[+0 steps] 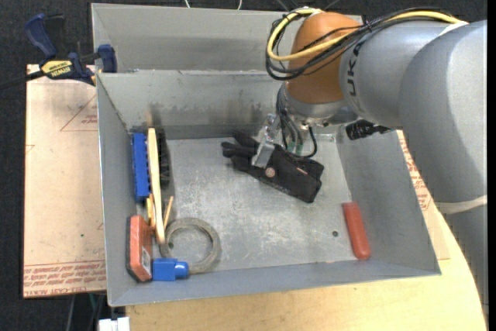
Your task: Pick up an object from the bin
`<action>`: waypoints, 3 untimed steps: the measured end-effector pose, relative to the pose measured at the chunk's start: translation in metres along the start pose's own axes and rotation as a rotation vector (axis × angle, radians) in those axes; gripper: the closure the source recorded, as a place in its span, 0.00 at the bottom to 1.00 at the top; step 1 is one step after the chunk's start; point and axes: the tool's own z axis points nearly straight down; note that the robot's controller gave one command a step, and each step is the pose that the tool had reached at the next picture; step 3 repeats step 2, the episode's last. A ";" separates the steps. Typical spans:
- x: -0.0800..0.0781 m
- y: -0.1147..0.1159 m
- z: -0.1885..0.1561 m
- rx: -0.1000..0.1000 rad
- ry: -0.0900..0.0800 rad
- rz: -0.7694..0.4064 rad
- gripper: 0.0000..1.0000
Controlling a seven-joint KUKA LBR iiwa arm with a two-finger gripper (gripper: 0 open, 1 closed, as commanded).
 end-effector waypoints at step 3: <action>0.000 0.000 0.000 0.000 0.000 0.000 1.00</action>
Offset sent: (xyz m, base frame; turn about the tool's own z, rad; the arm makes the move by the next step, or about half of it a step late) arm 0.0000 0.0000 0.0000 0.0000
